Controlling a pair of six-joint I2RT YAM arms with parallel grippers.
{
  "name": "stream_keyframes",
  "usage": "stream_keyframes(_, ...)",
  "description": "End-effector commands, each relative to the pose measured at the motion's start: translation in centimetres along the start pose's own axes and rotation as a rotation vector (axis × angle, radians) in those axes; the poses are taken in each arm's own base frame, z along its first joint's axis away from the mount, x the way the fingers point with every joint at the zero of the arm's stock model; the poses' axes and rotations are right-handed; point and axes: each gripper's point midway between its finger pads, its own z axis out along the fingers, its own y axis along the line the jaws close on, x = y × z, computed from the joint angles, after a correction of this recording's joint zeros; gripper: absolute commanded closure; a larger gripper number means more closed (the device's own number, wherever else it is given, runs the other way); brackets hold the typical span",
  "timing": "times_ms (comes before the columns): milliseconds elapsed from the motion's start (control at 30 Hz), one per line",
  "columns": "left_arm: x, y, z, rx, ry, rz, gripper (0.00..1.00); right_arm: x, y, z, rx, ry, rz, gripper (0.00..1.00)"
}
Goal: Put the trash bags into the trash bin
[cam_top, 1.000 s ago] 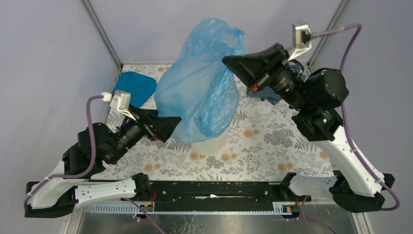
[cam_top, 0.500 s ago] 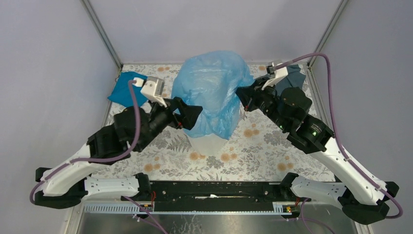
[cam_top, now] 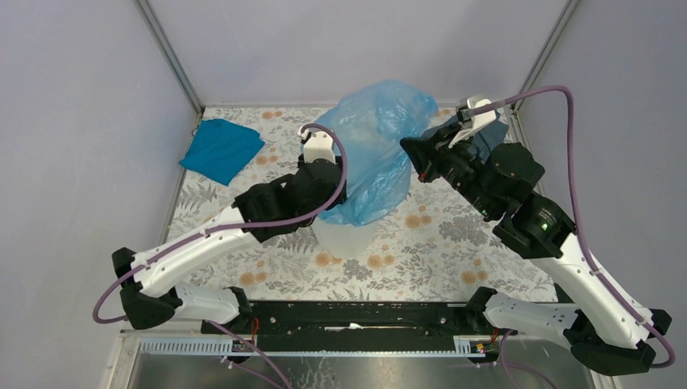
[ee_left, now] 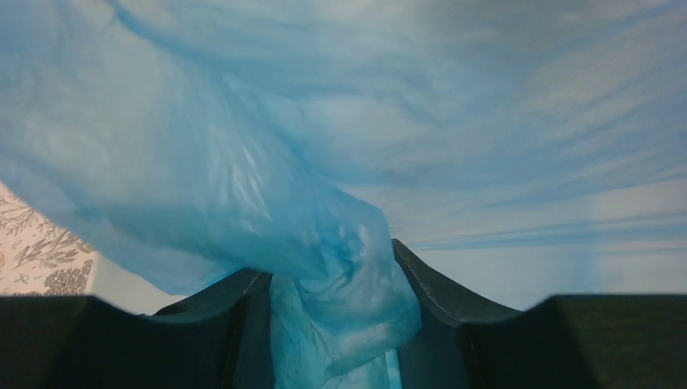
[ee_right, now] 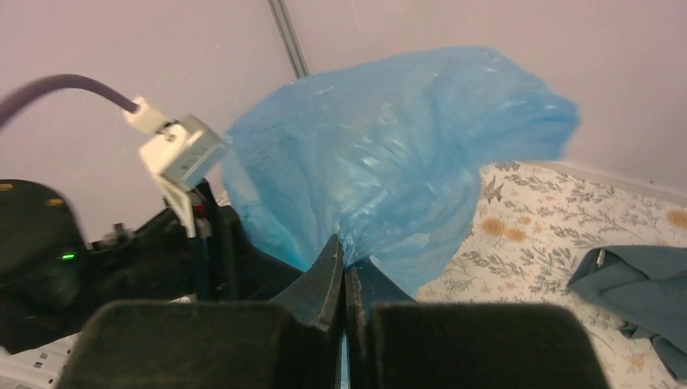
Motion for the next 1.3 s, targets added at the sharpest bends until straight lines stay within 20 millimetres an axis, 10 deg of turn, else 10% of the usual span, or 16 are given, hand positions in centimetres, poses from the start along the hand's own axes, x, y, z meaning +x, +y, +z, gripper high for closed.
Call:
stream_keyframes(0, 0.5, 0.6, -0.4, 0.01, 0.051, -0.065, 0.51, -3.6, 0.8, -0.6, -0.038, -0.103, -0.032, 1.0)
stream_keyframes(300, -2.7, -0.7, -6.1, 0.267, -0.011, -0.117, 0.07, -1.4, -0.5, 0.4, 0.021, -0.075, -0.07, 1.0)
stream_keyframes(567, -6.9, 1.4, -10.6, 0.316, -0.149, -0.107, 0.01, 0.2, -0.7, -0.1, 0.012, -0.039, -0.062, 1.0)
stream_keyframes(1000, -20.6, 0.4, -2.2, 0.353, -0.254, -0.221, 0.01, 2.0, 0.0, -0.8, -0.035, -0.015, 0.002, 1.0)
stream_keyframes(1167, -18.6, -3.1, 0.0, 0.608, -0.132, -0.172, 0.04, 1.5, 0.1, -0.9, -0.041, -0.03, -0.007, 1.0)
stream_keyframes(1267, -16.2, -3.4, -0.1, 0.667, -0.104, -0.17, 0.32, 1.7, 0.0, -0.8, -0.04, -0.029, -0.023, 1.0)
